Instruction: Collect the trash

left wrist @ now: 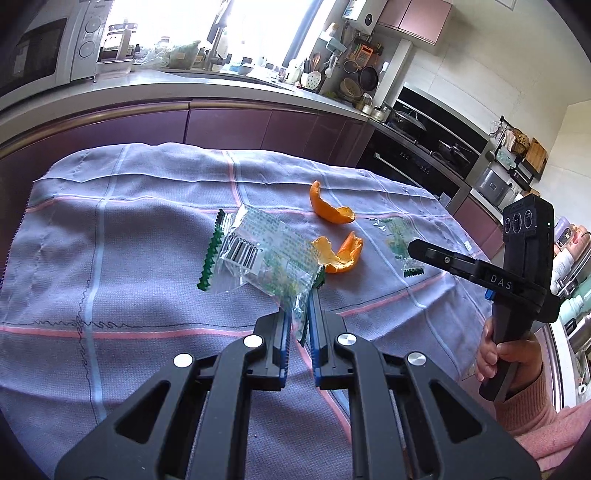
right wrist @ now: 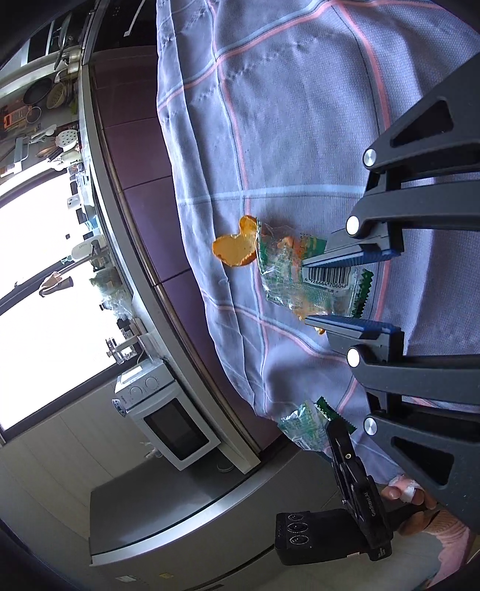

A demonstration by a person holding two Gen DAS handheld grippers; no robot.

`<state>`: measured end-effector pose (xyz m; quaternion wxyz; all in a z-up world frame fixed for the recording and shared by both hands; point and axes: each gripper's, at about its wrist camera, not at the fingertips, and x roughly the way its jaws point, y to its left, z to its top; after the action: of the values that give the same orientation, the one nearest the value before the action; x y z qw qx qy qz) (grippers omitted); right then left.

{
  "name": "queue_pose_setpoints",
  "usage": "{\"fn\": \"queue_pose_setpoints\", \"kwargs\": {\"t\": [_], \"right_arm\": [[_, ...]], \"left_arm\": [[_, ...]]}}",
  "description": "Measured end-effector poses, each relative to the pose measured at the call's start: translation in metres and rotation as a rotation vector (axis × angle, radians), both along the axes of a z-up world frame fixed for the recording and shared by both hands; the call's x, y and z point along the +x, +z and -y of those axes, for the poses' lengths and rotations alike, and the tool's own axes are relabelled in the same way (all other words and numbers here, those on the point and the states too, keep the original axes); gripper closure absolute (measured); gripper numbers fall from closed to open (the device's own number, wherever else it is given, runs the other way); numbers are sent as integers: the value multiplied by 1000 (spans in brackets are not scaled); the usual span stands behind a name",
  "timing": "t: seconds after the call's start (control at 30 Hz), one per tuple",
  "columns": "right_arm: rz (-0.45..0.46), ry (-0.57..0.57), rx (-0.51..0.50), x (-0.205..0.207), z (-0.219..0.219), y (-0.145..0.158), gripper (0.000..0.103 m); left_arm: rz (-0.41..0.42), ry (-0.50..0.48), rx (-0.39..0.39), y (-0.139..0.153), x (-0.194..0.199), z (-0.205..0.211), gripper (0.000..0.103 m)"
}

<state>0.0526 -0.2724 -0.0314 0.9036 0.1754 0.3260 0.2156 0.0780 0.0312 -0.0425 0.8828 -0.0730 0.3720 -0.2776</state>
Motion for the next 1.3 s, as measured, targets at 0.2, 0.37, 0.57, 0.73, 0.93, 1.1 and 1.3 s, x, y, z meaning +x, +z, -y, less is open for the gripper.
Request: {"fn": "queue_pose_setpoints", "kwargs": {"t": [0.2, 0.37, 0.57, 0.73, 0.93, 1.1, 1.3], "right_arm": [[10, 50, 7, 2, -20, 4, 80], [17, 83, 12, 2, -36, 7, 80], [26, 114, 17, 2, -52, 10, 80], [28, 133, 20, 4, -61, 11, 80], [33, 157, 21, 6, -73, 13, 80], [38, 179, 22, 7, -83, 15, 80], [45, 206, 21, 9, -96, 18, 80]], "left_arm": [[23, 13, 9, 8, -9, -11, 93], [36, 28, 8, 13, -18, -22, 93], [47, 41, 12, 20, -24, -34, 93], [56, 52, 15, 24, -32, -42, 93], [66, 68, 14, 29, -35, -51, 93], [74, 82, 17, 32, -39, -58, 93], [78, 103, 19, 33, -44, -68, 93]]}}
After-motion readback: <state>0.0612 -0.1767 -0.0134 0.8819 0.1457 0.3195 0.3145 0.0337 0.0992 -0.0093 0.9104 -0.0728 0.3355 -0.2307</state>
